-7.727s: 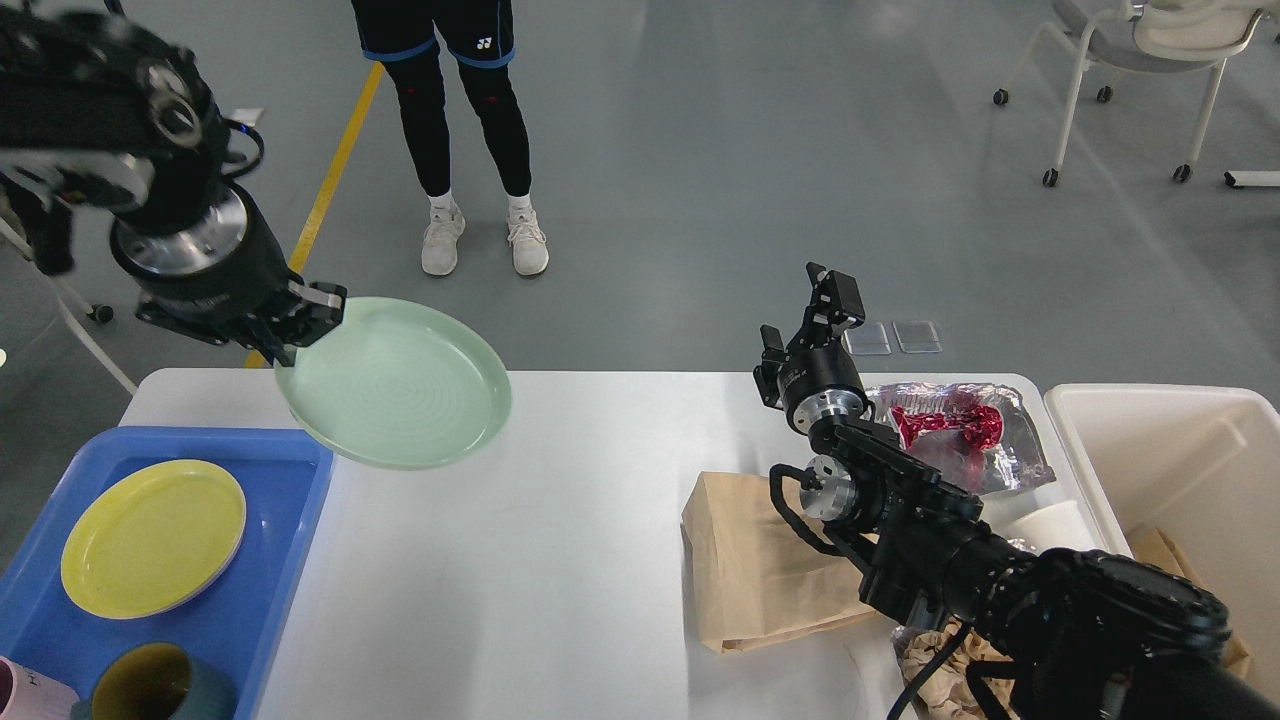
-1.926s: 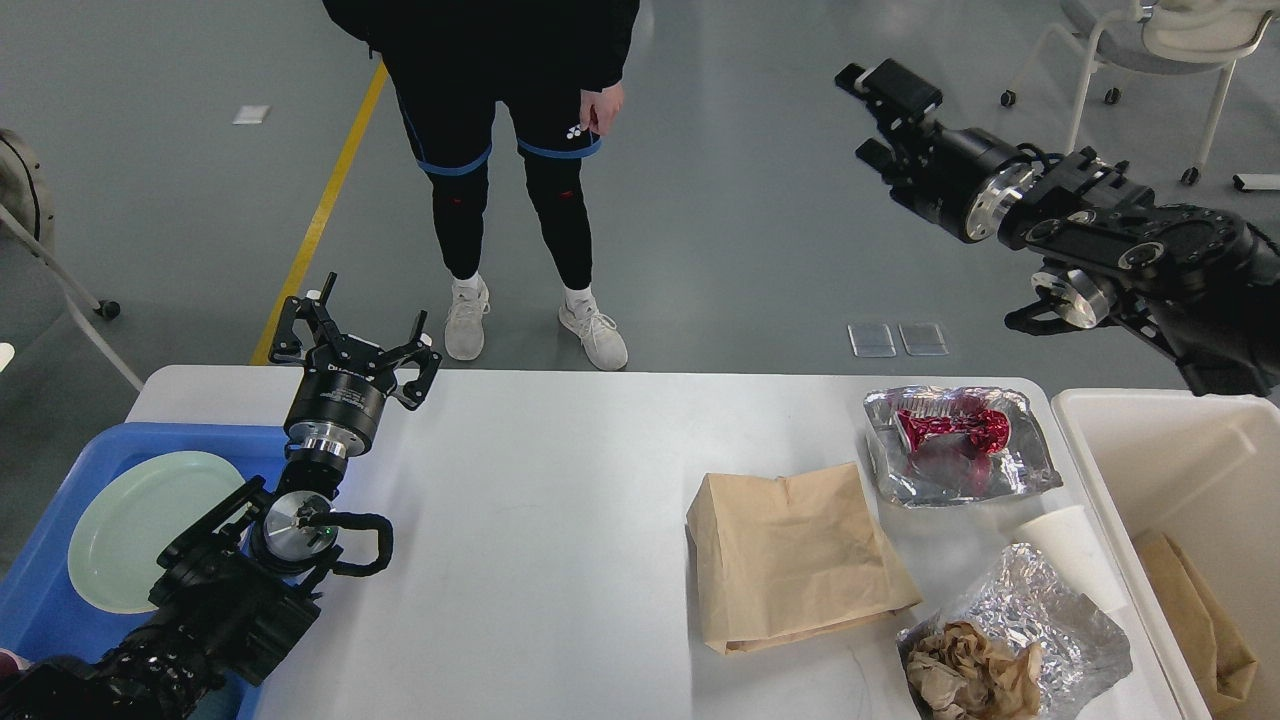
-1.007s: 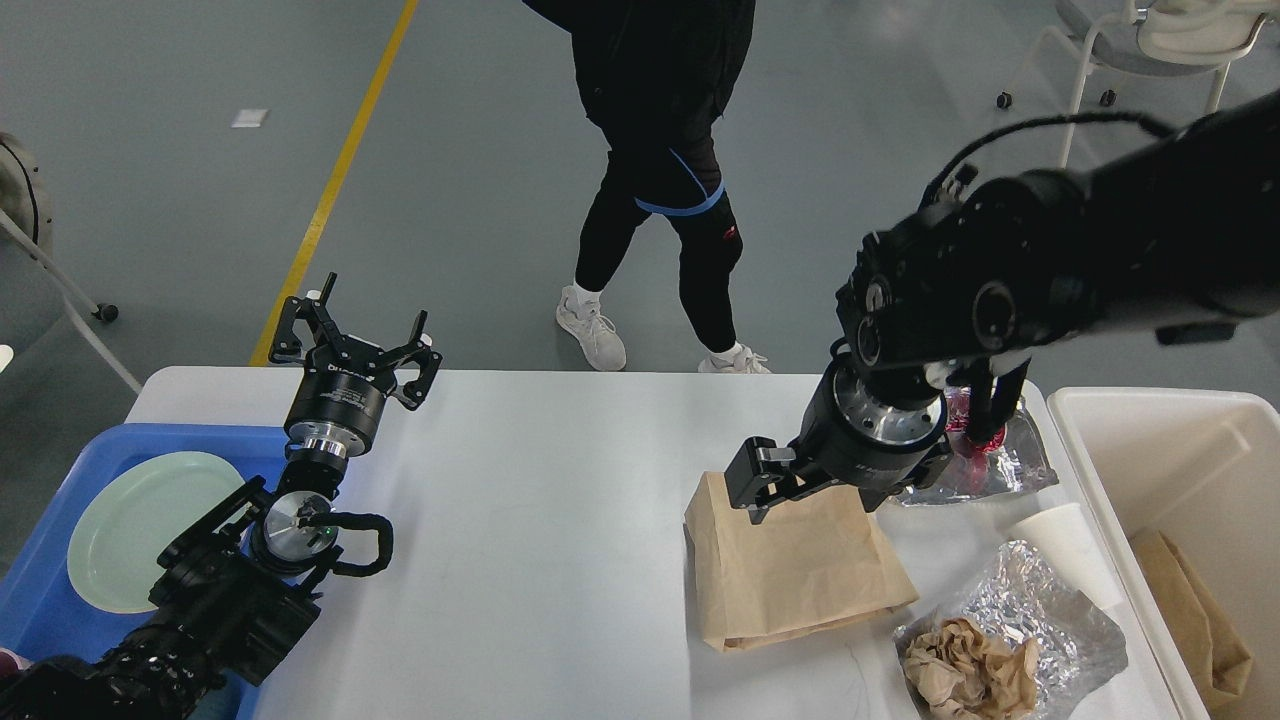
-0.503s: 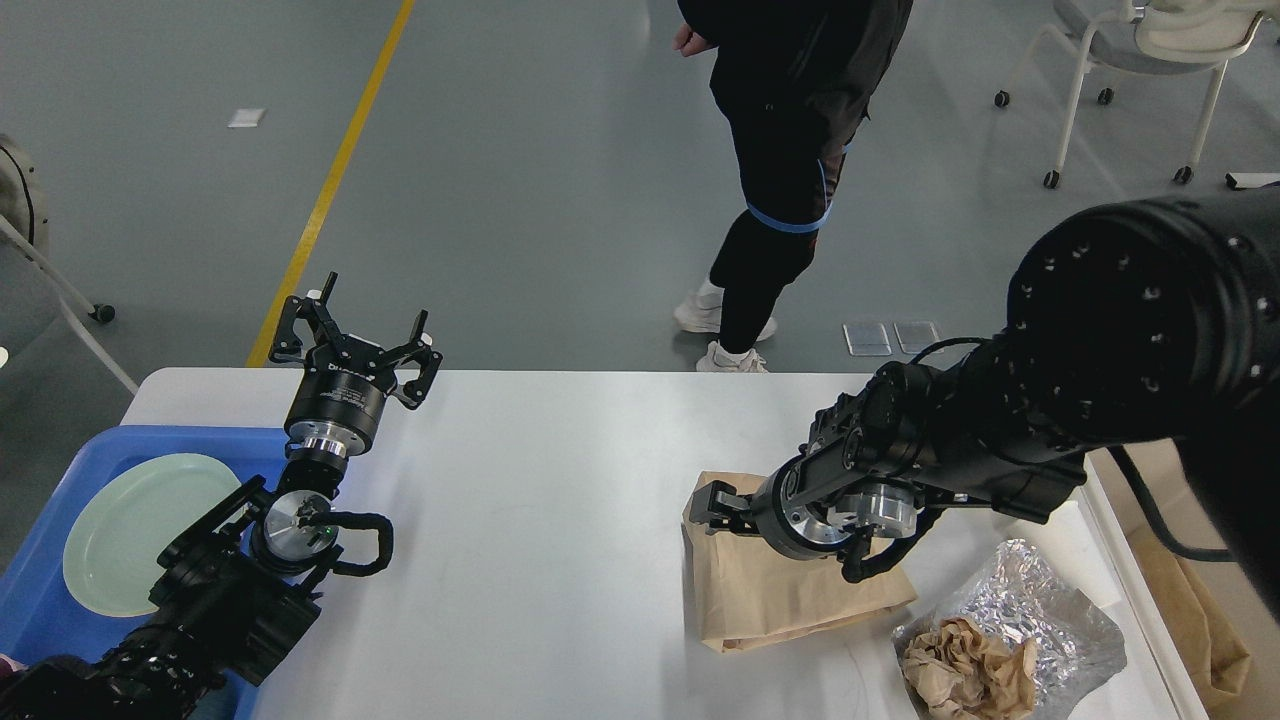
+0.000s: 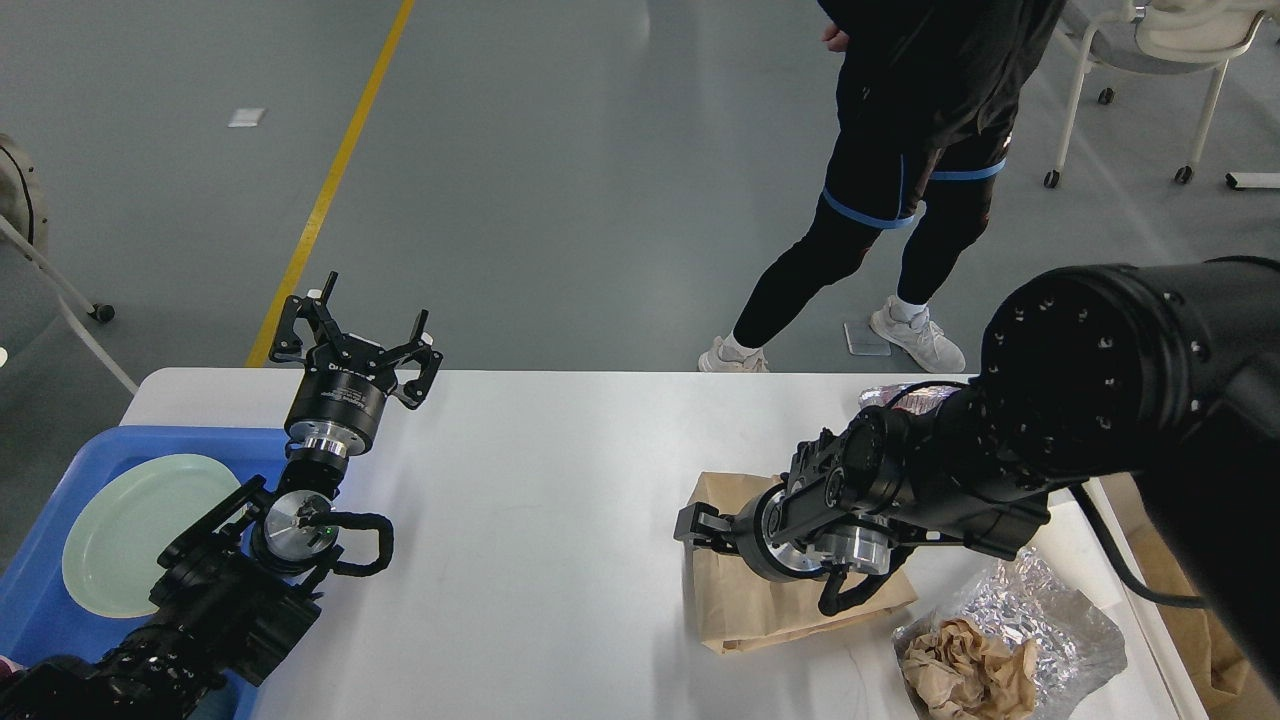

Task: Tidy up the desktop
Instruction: 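Grasp the brown paper bag with the right gripper and lift it, then carry the paper bag with the right gripper into the white bin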

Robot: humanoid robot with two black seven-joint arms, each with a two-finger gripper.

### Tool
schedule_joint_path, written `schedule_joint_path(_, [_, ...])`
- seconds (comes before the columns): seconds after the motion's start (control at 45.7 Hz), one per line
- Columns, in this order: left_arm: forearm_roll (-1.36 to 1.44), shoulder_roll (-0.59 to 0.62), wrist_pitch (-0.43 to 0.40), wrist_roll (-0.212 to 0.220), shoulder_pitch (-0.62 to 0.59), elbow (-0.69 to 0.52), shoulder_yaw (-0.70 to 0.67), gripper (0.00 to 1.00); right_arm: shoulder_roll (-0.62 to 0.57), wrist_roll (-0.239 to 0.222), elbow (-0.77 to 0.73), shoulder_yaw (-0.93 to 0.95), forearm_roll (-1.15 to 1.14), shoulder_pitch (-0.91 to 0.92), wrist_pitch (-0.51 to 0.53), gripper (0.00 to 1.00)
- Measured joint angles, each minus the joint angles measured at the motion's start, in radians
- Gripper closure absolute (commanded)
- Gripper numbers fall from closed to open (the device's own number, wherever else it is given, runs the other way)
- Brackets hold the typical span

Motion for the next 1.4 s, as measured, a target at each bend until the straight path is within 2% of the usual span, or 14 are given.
schedule_joint_path(0.131, [0.000, 0.000, 0.000, 0.000, 0.000, 0.000, 0.000, 0.01, 0.000, 0.001, -0.048, 0.010, -0.006, -0.055, -0.015, 0.44])
schedule_joint_path(0.263, [0.000, 0.000, 0.000, 0.000, 0.000, 0.000, 0.000, 0.01, 0.001, 0.001, -0.099, 0.018, -0.024, -0.118, -0.020, 1.00])
schedule_joint_path(0.503, [0.000, 0.000, 0.000, 0.000, 0.000, 0.000, 0.000, 0.01, 0.008, -0.001, -0.100, 0.046, -0.027, -0.138, -0.024, 1.00])
schedule_joint_path(0.7, [0.000, 0.000, 0.000, 0.000, 0.000, 0.000, 0.000, 0.01, 0.018, -0.003, -0.050, 0.047, -0.029, -0.079, -0.048, 1.00])
schedule_joint_path(0.854, [0.000, 0.000, 0.000, 0.000, 0.000, 0.000, 0.000, 0.01, 0.014, 0.001, 0.052, 0.047, -0.031, 0.033, -0.048, 1.00])
schedule_joint_path(0.985, [0.000, 0.000, 0.000, 0.000, 0.000, 0.000, 0.000, 0.01, -0.020, 0.030, 0.188, 0.047, -0.050, 0.233, -0.003, 1.00])
schedule_joint_path(1.029, [0.000, 0.000, 0.000, 0.000, 0.000, 0.000, 0.000, 0.01, -0.051, 0.044, 0.235, 0.048, -0.077, 0.325, 0.049, 1.00])
schedule_joint_path(1.094, [0.000, 0.000, 0.000, 0.000, 0.000, 0.000, 0.000, 0.01, -0.113, 0.058, 0.295, 0.048, -0.142, 0.476, 0.187, 1.00])
schedule_joint_path(1.226, [0.000, 0.000, 0.000, 0.000, 0.000, 0.000, 0.000, 0.01, -0.238, 0.062, 0.325, 0.052, -0.201, 0.749, 0.575, 1.00])
schedule_joint_path(1.291, [0.000, 0.000, 0.000, 0.000, 0.000, 0.000, 0.000, 0.01, -0.283, 0.063, 0.327, 0.056, -0.207, 0.861, 0.721, 1.00])
schedule_joint_path(1.401, [0.000, 0.000, 0.000, 0.000, 0.000, 0.000, 0.000, 0.01, -0.341, 0.057, 0.328, 0.041, -0.221, 0.968, 0.834, 1.00])
